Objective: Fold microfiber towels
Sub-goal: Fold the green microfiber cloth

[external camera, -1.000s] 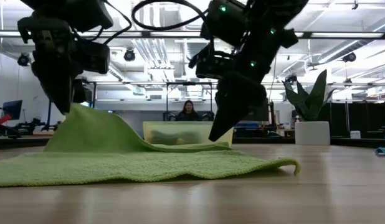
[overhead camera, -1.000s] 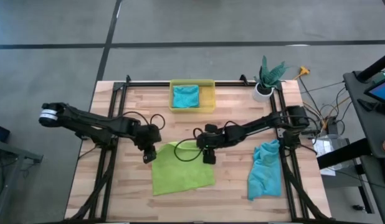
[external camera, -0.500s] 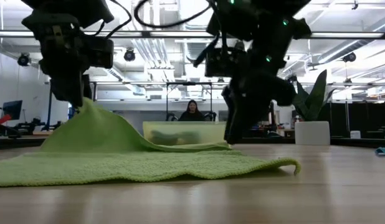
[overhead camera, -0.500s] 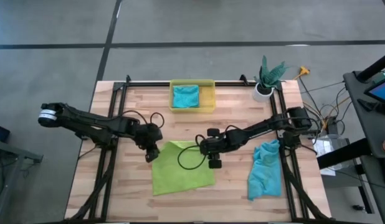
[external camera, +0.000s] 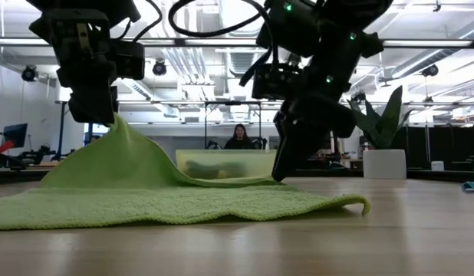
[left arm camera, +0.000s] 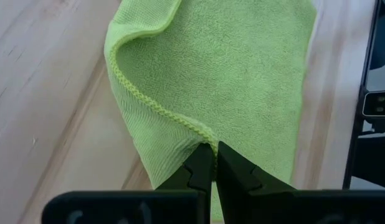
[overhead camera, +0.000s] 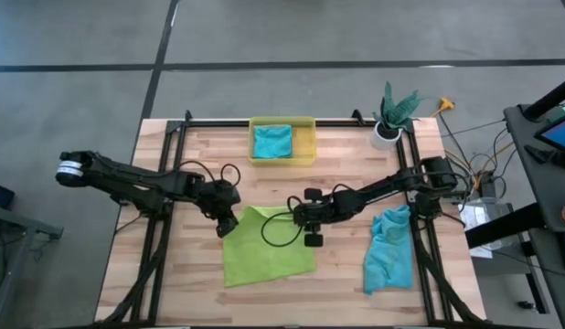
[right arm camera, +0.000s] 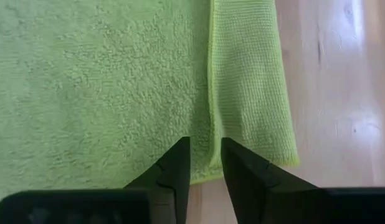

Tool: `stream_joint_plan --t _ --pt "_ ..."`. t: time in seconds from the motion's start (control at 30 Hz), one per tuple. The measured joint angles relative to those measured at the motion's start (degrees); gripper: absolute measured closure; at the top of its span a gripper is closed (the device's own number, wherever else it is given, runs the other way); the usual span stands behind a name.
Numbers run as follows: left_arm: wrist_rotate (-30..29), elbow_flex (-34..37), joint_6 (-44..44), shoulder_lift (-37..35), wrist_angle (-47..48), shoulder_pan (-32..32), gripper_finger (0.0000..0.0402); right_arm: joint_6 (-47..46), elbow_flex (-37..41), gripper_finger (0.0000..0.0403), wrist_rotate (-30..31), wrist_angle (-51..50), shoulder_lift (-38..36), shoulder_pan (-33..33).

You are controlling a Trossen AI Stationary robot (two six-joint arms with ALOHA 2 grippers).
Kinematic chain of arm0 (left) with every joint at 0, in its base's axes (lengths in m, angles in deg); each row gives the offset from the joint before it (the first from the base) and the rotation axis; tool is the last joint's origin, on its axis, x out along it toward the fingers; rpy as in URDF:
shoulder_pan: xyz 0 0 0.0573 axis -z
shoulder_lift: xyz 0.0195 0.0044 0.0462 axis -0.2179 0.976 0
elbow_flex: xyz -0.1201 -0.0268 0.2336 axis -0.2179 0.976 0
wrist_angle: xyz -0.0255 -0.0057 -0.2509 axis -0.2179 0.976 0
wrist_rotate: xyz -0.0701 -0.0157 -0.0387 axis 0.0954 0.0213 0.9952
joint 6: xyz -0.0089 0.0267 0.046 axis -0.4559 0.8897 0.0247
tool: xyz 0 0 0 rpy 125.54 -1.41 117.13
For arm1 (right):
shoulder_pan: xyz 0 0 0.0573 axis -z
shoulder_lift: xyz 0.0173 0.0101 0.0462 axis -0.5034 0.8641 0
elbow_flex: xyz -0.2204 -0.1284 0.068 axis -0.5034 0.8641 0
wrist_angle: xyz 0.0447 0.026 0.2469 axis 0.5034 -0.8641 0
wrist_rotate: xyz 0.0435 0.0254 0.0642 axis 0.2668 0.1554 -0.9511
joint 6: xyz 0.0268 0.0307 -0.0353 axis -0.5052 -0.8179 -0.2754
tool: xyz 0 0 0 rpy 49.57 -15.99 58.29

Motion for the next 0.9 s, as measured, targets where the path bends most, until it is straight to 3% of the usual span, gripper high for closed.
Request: stream_joint_plan --t 0.23,0.9 --pt "0.00 -0.02 0.57 -0.02 -0.71 0.00 0.0401 0.00 2.89 0.0335 0.00 1.52 0.00 0.26" --pt "0.28 -0.02 1.31 0.48 -3.50 0.02 0.0401 -3.02 4.85 0.0337 -0.06 10.28 -0.02 2.14"
